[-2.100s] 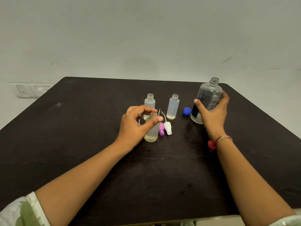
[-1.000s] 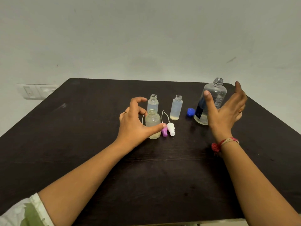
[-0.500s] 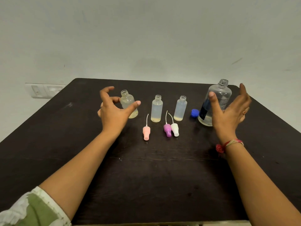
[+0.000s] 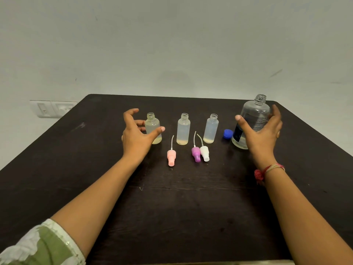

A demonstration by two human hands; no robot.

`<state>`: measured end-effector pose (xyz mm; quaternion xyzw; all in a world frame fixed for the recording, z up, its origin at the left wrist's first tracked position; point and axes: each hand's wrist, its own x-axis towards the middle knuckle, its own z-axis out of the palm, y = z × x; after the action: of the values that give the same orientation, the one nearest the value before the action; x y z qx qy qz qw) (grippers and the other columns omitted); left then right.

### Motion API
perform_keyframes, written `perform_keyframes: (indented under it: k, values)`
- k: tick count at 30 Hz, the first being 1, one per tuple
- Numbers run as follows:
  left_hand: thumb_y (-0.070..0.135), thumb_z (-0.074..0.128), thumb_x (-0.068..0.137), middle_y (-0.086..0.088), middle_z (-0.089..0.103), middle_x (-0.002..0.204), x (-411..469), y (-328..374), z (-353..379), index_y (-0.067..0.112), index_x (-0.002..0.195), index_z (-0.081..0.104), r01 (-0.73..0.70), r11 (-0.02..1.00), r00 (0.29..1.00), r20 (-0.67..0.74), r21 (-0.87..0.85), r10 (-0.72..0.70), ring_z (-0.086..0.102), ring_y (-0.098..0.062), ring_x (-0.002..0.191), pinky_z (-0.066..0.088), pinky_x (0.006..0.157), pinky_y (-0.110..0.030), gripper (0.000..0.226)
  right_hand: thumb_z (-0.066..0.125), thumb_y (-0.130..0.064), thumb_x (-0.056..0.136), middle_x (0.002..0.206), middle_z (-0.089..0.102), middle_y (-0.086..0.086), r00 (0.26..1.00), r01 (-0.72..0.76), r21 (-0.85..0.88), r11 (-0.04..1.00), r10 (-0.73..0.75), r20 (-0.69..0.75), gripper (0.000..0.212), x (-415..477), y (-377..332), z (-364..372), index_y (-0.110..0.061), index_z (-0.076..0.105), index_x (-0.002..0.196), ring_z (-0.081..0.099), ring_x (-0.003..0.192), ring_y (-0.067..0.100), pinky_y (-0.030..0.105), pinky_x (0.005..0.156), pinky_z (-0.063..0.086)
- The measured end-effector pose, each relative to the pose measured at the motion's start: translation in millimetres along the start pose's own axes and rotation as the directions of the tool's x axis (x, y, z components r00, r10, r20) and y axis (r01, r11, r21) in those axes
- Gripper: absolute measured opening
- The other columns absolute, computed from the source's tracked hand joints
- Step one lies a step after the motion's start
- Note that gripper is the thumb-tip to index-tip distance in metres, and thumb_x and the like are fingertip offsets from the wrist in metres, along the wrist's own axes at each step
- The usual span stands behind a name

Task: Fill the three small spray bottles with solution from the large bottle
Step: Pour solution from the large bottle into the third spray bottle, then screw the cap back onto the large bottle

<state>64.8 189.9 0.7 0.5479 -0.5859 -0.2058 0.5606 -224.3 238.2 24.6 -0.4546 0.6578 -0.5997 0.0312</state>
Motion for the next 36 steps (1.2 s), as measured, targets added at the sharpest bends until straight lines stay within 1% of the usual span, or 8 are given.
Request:
perform_keyframes:
  k: [7,13,16,20,24,29,33,36]
  values:
    - [0.031,0.084,0.070,0.003,0.060,0.104,1.6,-3.3,-2.8,0.023,0.135,0.032,0.019,1.000,0.999,0.027,0.004,-0.019,0.060,-0.013,0.098,0.049,0.097,-0.045,0.084,0.076,-0.047,0.073,0.151,0.023,0.007,0.999,-0.010,0.016,1.000,0.010,0.046,0.100,-1.5,0.1,3.9,-0.019,0.017,0.149,0.020,0.141,0.022,0.030,0.109,0.016]
    - [0.035,0.083,0.071,0.010,0.057,0.105,1.8,-6.3,-1.7,0.024,0.139,0.027,0.018,0.998,0.999,0.034,0.052,-0.020,0.055,-0.012,0.104,0.040,0.104,-0.052,0.088,0.081,-0.039,0.070,0.151,0.025,0.006,0.997,-0.017,0.029,0.999,0.015,0.071,0.102,1.8,7.4,6.3,-0.019,0.018,0.148,0.024,0.140,0.023,0.041,0.115,0.022]
    - [0.040,0.082,0.070,0.007,0.052,0.126,0.2,-4.7,-1.3,0.025,0.143,0.024,0.016,0.997,0.999,0.030,0.069,-0.019,0.045,-0.018,0.124,0.034,0.108,-0.053,0.094,0.083,-0.033,0.068,0.146,0.035,0.004,0.995,-0.071,0.088,0.994,0.064,0.081,0.099,3.2,14.8,8.4,-0.021,0.022,0.146,0.038,0.133,0.022,0.045,0.112,0.034]
    - [0.049,0.075,0.073,0.003,0.044,0.138,-6.9,8.8,-9.6,0.023,0.142,0.031,-0.099,0.992,0.990,-0.094,0.077,0.106,0.035,-0.019,0.131,0.036,0.104,-0.054,0.086,0.079,-0.048,0.067,0.135,0.047,-0.001,0.999,-0.046,0.171,0.984,0.043,0.021,0.089,2.3,9.6,4.6,-0.025,0.032,0.139,0.050,0.120,0.016,0.040,0.103,0.044]
    - [0.060,0.060,0.074,0.008,0.045,0.134,-21.1,33.3,-9.4,0.023,0.137,0.038,-0.247,0.968,0.957,-0.147,0.034,0.249,0.035,-0.016,0.129,0.036,0.105,-0.049,0.076,0.070,-0.061,0.067,0.126,0.054,0.000,0.989,0.113,0.284,0.952,-0.135,0.059,0.088,-5.3,-12.7,0.6,-0.023,0.034,0.137,0.056,0.112,0.011,0.030,0.095,0.049]
    - [0.067,0.060,0.072,0.008,0.050,0.128,-39.7,83.1,16.9,0.025,0.134,0.040,-0.286,0.925,0.944,0.091,-0.249,0.316,0.045,-0.006,0.124,0.037,0.101,-0.021,0.077,0.065,-0.051,0.075,0.121,0.052,-0.028,0.910,0.221,0.420,0.880,-0.342,0.237,0.088,-34.9,-41.1,6.3,-0.014,0.024,0.143,0.056,0.110,-0.005,0.015,0.089,0.046]
    - [0.081,0.057,0.067,0.001,0.060,0.123,-39.2,99.1,35.7,0.026,0.122,0.053,-0.098,0.897,0.909,0.328,-0.431,0.257,0.057,-0.011,0.116,0.047,0.101,-0.042,0.078,0.062,-0.061,0.078,0.128,0.049,-0.034,0.817,0.272,0.470,0.840,-0.460,0.349,0.097,-52.6,-48.8,10.9,-0.011,0.017,0.148,0.055,0.117,0.000,0.020,0.093,0.048]
    - [0.066,0.063,0.073,0.001,0.069,0.105,-41.0,91.6,39.7,0.027,0.109,0.060,-0.061,0.887,0.872,0.407,-0.457,0.270,0.066,-0.019,0.102,0.051,0.091,-0.053,0.053,0.060,-0.065,0.077,0.124,0.055,-0.030,0.762,0.298,0.463,0.835,-0.500,0.412,0.090,-60.4,-49.2,13.2,-0.021,0.021,0.146,0.061,0.112,0.005,0.025,0.090,0.051]
